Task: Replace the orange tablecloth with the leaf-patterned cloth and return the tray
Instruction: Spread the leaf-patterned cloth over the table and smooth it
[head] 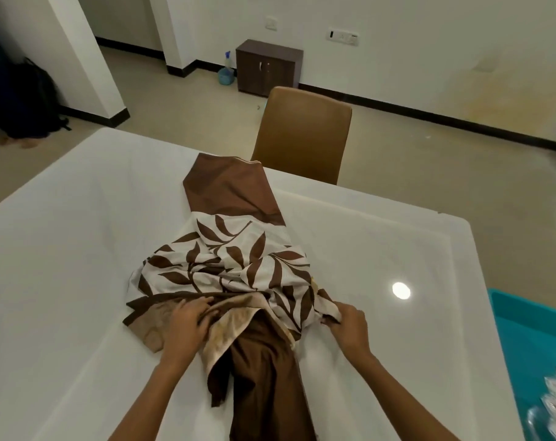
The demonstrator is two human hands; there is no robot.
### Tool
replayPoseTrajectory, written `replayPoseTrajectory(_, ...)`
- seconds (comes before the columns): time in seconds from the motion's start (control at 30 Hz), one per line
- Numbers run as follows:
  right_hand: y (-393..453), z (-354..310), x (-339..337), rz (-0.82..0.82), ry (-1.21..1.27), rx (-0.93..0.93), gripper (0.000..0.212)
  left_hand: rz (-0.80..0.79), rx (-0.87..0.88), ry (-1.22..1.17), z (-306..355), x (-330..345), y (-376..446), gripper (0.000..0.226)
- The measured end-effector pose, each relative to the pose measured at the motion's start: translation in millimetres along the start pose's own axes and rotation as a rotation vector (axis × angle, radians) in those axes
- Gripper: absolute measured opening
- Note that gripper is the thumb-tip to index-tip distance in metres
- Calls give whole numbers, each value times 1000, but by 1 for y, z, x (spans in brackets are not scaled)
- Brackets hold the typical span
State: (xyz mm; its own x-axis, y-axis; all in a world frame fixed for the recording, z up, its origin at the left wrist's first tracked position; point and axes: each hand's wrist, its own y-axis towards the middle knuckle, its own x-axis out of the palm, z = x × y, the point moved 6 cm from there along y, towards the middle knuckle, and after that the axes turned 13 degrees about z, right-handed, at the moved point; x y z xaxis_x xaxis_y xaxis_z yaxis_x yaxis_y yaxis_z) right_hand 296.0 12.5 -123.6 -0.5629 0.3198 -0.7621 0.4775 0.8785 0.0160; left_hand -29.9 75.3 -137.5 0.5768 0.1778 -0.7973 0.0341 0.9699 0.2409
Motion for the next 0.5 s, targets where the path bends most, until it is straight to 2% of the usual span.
replayPoseTrajectory(0.03, 6, 0, -10, 27, -15, -5, 13, 84, -45, 0, -5, -16, 5, 24)
replayPoseTrajectory(0.17, 31, -4, -59, 99, -113, -79, 42, 420, -280, -16, -31, -104, 22, 19)
replayPoseTrajectory(0.27, 47, 1, -104, 196, -199, -59, 39, 551, -451, 46, -58, -161, 27, 20)
replayPoseTrajectory(0.37, 54, 13, -151, 311, -313, -36, 32, 523, -512, 153, -71, -190, 27, 32)
replayPoseTrajectory(0.43, 51, 24, -153, 236, -435, -53, 43, 397, -496, 200, -61, -191, 28, 34)
replayPoseTrajectory(0.5, 36, 21, -135, 119, -536, -144, 58, 276, -446, 277, -39, -178, 28, 30)
